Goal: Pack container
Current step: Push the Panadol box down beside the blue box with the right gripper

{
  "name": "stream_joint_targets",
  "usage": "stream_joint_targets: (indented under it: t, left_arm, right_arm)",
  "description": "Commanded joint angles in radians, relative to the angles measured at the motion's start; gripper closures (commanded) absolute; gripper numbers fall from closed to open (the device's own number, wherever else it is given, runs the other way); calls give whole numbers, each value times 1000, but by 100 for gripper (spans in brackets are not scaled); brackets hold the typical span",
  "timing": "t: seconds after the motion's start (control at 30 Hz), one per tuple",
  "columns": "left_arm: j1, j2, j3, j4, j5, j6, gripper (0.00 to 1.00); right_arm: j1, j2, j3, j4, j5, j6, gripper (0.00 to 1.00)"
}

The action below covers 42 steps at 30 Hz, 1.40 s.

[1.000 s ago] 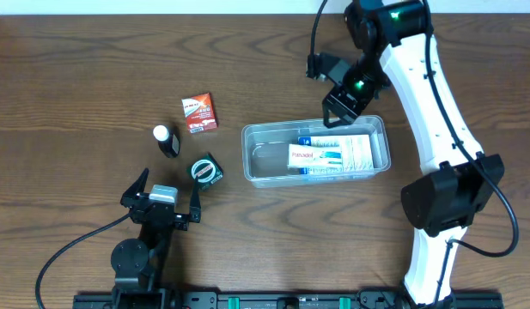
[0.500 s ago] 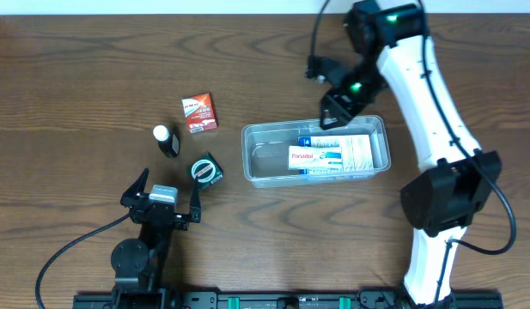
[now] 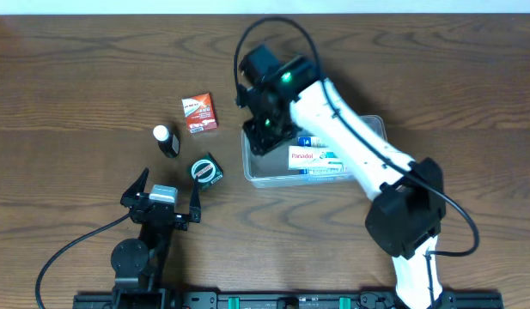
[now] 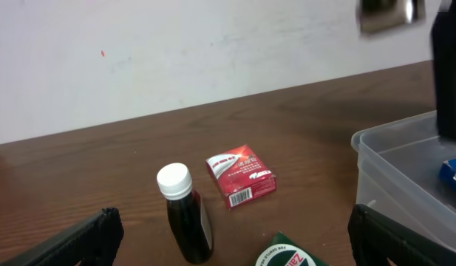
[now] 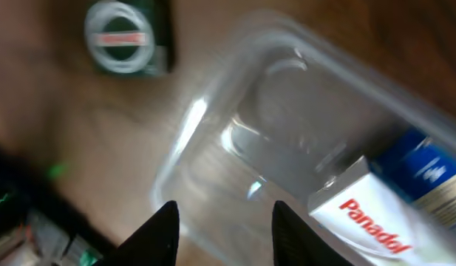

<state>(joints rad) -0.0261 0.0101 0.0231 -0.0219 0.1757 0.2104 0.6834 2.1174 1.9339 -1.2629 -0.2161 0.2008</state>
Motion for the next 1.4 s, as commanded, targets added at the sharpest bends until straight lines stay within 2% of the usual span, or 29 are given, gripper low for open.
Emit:
stream_joint_targets:
  t: [0.0, 0.17, 0.57, 0.73, 0.87, 0.97, 1.37]
  left_arm:
    - [5, -6, -19, -29, 4, 9, 2]
    - [5, -6, -19, -29, 4, 9, 2]
    - [5, -6, -19, -29, 3, 9, 2]
    - [5, -6, -19, -29, 3, 9, 2]
    - [5, -6, -19, -29, 4, 10, 2]
    - [5, -6, -19, -29, 3, 9, 2]
    - [5, -6, -19, -29, 3, 9, 2]
  right_arm:
    - [24, -18, -84, 56, 125, 240, 65]
    - [32, -18, -166, 149, 138, 293, 68]
    - [33, -18, -253, 209, 272, 420, 72]
    - [31, -18, -285, 239, 273, 424, 72]
    - [30, -18, -287, 247, 274, 423, 70]
    - [29, -18, -287, 246, 280, 423, 60]
    - [16, -18, -287, 219, 288, 424, 53]
